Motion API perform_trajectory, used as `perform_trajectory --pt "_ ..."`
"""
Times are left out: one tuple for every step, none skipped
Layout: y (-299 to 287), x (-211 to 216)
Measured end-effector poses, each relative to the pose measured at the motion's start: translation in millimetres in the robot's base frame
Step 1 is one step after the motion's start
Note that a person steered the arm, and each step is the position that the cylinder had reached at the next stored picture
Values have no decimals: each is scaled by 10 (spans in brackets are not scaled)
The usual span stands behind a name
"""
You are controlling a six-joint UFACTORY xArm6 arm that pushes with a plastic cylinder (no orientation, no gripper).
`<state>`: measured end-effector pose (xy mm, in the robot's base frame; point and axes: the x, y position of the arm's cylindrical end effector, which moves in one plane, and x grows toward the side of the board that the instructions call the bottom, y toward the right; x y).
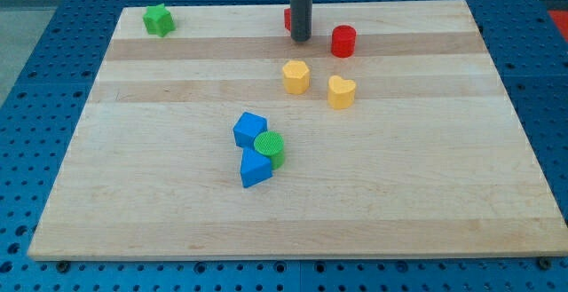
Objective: Point at yellow hexagon
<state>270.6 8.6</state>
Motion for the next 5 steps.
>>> perform_trajectory --pt "0 0" --pt "-16 95" --pt "-124 314" --pt "-406 435" --pt "-585 720"
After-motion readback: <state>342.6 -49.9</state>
